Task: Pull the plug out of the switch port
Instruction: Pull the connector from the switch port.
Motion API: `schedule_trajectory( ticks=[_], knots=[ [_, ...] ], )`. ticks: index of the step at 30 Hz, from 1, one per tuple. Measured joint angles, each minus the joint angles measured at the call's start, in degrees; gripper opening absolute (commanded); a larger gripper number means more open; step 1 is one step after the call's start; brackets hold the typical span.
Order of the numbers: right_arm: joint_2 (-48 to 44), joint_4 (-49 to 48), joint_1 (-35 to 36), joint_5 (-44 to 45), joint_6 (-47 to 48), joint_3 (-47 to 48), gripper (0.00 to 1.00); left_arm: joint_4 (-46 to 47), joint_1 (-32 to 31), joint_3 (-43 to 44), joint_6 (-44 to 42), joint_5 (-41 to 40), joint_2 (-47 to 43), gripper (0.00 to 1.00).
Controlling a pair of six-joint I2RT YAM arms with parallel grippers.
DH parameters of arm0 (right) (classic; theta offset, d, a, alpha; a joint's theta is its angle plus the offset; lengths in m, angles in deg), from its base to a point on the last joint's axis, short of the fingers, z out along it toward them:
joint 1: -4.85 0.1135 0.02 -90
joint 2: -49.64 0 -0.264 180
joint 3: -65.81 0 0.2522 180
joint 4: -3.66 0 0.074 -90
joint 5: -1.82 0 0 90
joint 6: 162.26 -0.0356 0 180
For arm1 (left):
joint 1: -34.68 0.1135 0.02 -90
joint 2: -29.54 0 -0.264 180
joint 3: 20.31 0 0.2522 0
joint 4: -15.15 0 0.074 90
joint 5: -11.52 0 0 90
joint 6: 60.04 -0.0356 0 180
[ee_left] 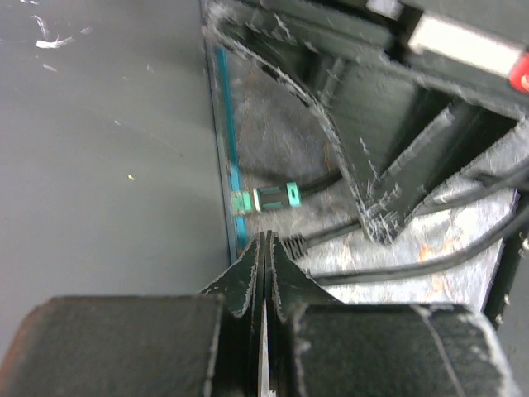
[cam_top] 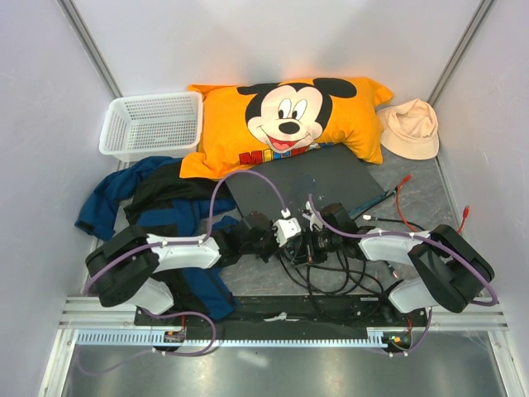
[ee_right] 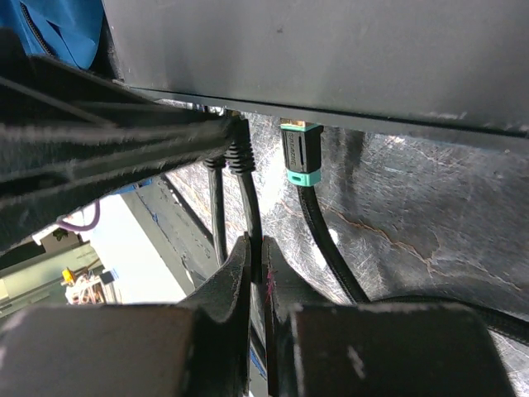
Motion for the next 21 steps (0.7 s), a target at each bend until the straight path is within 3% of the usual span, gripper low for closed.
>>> schedule_trajectory(
  ticks=[9, 16, 21],
  knots=[
    [-0.3, 0.9, -0.1, 0.1, 0.7, 0.3, 0.02, -3.3, 0.0, 4.3, 10.8, -2.5, 3.8, 0.02],
    [-0.3, 1.6, -0.5, 0.0, 1.2, 0.7, 0.01, -9.7, 0.6, 3.9, 13.2, -2.8, -3.7, 0.02],
    [0.0, 1.5, -0.6, -0.2, 1.1, 0.7, 0.0, -13.9, 0.6, 4.5, 13.8, -2.8, -3.7, 0.02]
  ],
)
